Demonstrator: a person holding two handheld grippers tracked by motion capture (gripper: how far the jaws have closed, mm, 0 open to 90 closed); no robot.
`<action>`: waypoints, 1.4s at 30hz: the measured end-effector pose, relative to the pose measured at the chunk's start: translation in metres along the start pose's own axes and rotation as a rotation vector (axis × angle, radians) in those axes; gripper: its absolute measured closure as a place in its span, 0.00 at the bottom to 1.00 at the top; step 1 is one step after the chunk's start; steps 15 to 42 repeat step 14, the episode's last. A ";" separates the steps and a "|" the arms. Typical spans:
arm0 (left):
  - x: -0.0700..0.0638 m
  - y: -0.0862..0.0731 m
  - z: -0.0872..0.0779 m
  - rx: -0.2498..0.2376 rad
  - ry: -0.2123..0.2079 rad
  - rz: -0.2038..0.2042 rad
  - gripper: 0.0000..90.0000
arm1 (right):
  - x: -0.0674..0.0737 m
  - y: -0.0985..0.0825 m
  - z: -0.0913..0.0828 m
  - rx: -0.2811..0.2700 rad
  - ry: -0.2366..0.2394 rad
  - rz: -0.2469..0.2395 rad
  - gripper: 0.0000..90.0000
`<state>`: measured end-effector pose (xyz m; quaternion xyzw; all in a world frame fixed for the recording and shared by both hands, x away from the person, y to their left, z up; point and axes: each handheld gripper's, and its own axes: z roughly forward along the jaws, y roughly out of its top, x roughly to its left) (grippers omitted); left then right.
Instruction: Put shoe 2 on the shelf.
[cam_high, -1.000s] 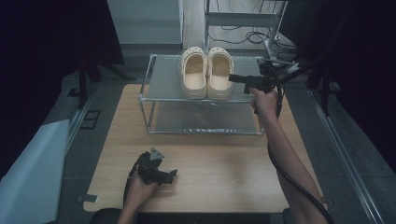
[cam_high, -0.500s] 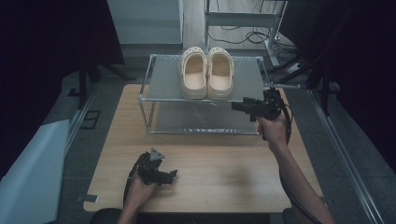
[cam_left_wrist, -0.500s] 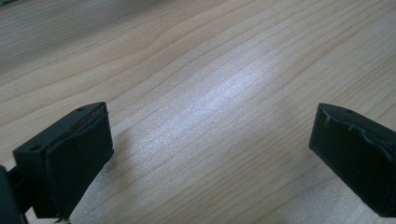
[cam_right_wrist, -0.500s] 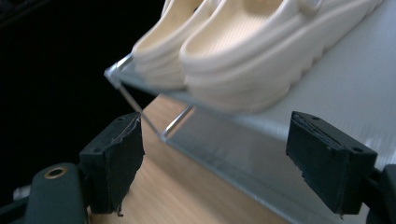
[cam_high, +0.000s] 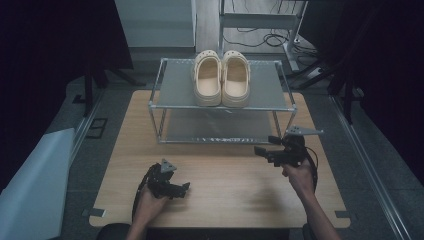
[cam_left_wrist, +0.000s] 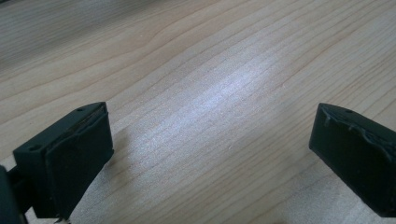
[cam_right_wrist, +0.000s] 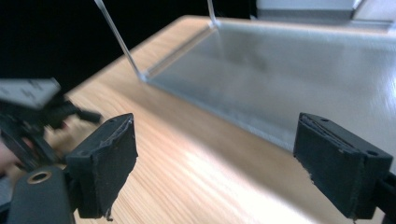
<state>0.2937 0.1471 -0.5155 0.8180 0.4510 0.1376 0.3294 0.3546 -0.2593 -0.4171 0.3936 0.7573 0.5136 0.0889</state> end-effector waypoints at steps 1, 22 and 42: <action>0.000 0.000 0.000 0.000 0.001 0.001 0.00 | -0.001 -0.008 0.002 0.017 -0.011 -0.018 0.12; -0.004 -0.001 0.003 0.025 0.035 0.040 0.00 | -0.008 -0.078 0.029 0.229 -0.167 -0.180 0.04; -0.004 -0.001 0.003 0.025 0.035 0.040 0.00 | -0.008 -0.078 0.029 0.229 -0.167 -0.180 0.04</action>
